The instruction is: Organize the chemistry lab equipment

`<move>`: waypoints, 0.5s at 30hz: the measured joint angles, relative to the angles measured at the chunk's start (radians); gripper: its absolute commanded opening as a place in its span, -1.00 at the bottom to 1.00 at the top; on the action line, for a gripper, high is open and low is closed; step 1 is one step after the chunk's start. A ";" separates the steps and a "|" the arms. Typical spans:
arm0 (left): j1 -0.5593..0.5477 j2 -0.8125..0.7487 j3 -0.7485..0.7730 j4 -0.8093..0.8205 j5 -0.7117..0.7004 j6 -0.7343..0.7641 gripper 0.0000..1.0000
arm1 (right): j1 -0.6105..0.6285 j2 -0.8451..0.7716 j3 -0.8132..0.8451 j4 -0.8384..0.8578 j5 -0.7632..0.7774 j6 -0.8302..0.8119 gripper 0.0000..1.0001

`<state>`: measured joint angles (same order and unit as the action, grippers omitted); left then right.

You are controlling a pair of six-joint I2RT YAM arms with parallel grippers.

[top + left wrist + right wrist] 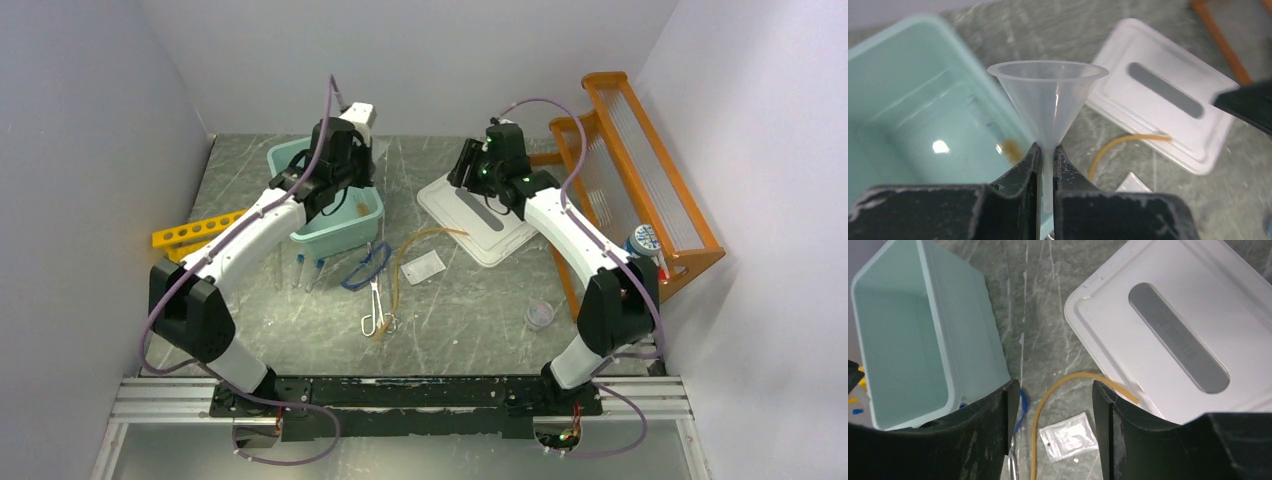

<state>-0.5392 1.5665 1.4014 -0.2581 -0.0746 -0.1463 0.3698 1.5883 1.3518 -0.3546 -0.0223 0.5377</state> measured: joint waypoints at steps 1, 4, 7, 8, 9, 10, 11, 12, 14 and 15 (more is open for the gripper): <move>0.017 0.011 0.008 -0.019 -0.025 -0.033 -0.91 | 0.009 0.016 0.012 0.006 0.005 -0.004 0.17; 0.080 0.061 0.024 -0.084 -0.086 -0.134 -0.90 | 0.028 0.072 0.046 0.013 0.021 -0.023 0.17; 0.129 0.141 0.048 -0.143 -0.127 -0.205 -0.90 | 0.043 0.138 0.082 0.013 0.034 -0.042 0.17; 0.142 0.169 0.055 -0.156 -0.140 -0.222 -0.91 | 0.048 0.155 0.092 0.013 0.038 -0.047 0.17; 0.151 0.194 0.060 -0.167 -0.153 -0.235 -0.91 | 0.054 0.175 0.104 0.012 0.042 -0.053 0.17; 0.158 0.223 0.064 -0.177 -0.167 -0.246 -0.90 | 0.060 0.193 0.117 0.010 0.046 -0.058 0.17; 0.161 0.246 0.065 -0.183 -0.176 -0.256 -0.91 | 0.065 0.210 0.131 0.008 0.049 -0.064 0.17; 0.164 0.269 0.066 -0.190 -0.186 -0.266 -0.91 | 0.068 0.226 0.148 0.005 0.053 -0.069 0.17; 0.172 0.312 0.071 -0.197 -0.198 -0.282 -0.91 | 0.074 0.257 0.183 0.004 0.058 -0.077 0.17; 0.174 0.334 0.075 -0.197 -0.200 -0.290 -0.91 | 0.076 0.269 0.198 0.005 0.060 -0.080 0.17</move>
<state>-0.3653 1.9007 1.4765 -0.4549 -0.2749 -0.4358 0.4458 1.8568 1.5501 -0.3496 0.0380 0.4576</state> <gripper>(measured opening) 0.102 0.586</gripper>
